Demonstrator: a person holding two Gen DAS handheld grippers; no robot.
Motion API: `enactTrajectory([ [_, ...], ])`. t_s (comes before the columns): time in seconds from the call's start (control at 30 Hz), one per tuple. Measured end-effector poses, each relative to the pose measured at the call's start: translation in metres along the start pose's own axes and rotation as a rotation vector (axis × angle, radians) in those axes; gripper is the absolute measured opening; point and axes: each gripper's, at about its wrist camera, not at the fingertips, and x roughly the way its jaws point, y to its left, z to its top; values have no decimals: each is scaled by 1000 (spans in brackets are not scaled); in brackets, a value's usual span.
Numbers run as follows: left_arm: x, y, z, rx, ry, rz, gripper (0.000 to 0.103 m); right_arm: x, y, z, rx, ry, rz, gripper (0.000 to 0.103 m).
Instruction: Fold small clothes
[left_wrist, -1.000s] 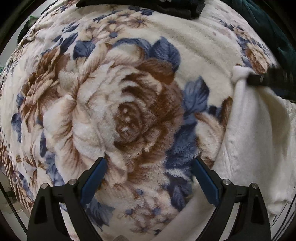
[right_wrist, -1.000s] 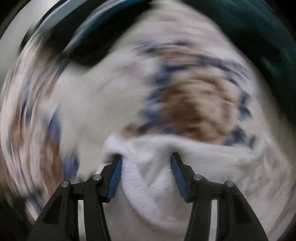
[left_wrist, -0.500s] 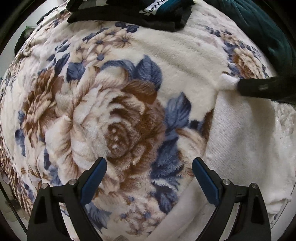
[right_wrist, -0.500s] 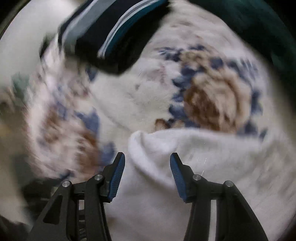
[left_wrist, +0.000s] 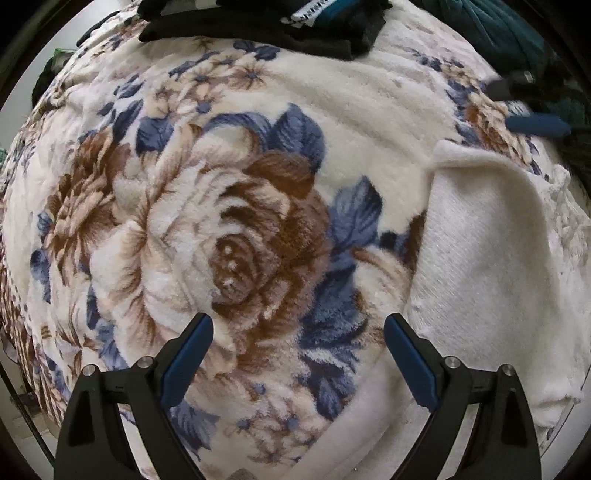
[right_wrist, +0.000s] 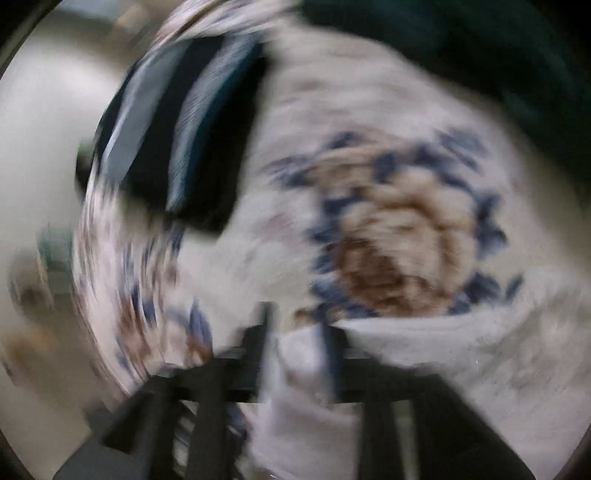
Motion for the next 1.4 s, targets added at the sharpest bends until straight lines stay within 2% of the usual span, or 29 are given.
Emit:
enactTrajectory([
  [0.1, 1, 8, 2, -18, 3, 21, 94, 31, 51, -13, -276, 105, -133, 60],
  [0.13, 2, 12, 2, -25, 9, 22, 94, 43, 62, -16, -382, 137, -222, 47],
  [0.17, 5, 17, 1, -40, 23, 17, 94, 58, 73, -25, -492, 136, -300, 10],
  [0.2, 7, 23, 0, -68, 41, 0, 94, 60, 67, -33, -514, 134, -336, 11],
  [0.23, 7, 27, 0, -81, 46, -9, 94, 65, 59, -30, -457, 119, -337, 10],
  [0.3, 6, 33, -1, -86, 33, -6, 94, 51, 26, -18, -191, 66, -197, 9],
  [0.33, 5, 34, -1, -85, 23, -1, 94, 45, 7, -15, -49, 44, -115, 9],
  [0.37, 4, 35, 0, -88, 15, 0, 94, 41, -20, -15, 137, 37, 9, 9],
  [0.43, 4, 34, 2, -91, 14, -8, 94, 44, -57, -22, 387, 42, 192, 7],
  [0.5, 4, 30, 5, -87, 18, -14, 94, 45, -84, -29, 541, 32, 298, 5],
  [0.57, 2, 23, 11, -71, 7, -19, 94, 37, -99, -32, 605, 2, 348, 5],
  [0.63, -2, 9, 17, -45, -8, -21, 94, 13, -102, -30, 562, -41, 287, 8],
  [0.67, -5, 5, 19, -31, -16, -23, 94, 1, -97, -30, 508, -55, 241, 10],
  [0.7, -7, 0, 22, -17, -24, -24, 94, -9, -90, -29, 456, -64, 230, 12],
  [0.77, -9, -6, 28, 6, -29, -34, 94, -30, -73, -31, 328, -58, 205, 30],
  [0.8, -8, -9, 35, 17, -30, -34, 94, -48, -82, -31, 276, -49, 204, 33],
  [0.87, -4, -18, 52, 17, -21, -47, 94, -48, -78, -40, 217, -15, 215, 35],
  [0.9, -1, -21, 62, 22, -18, -60, 94, -51, -81, -48, 229, -19, 175, 35],
  [1.0, 6, -45, 96, 84, -49, -95, 94, -85, -131, -97, 366, -95, 18, 35],
  [1.1, 19, -72, 116, 154, -52, -111, 94, -117, -182, -168, 564, -173, -55, 49],
  [1.13, 26, -82, 121, 182, -53, -99, 94, -129, -201, -196, 642, -193, -81, 54],
  [1.17, 30, -86, 124, 197, -56, -87, 97, -144, -219, -226, 720, -217, -112, 55],
  [1.2, 34, -92, 127, 209, -65, -75, 103, -156, -232, -248, 768, -240, -138, 55],
  [1.27, 41, -95, 134, 225, -83, -60, 103, -178, -262, -295, 890, -284, -204, 55],
  [1.33, 42, -97, 140, 216, -82, -58, 103, -192, -283, -327, 959, -340, -231, 56],
  [1.4, 38, -100, 145, 205, -78, -57, 103, -192, -300, -342, 971, -360, -249, 57],
])
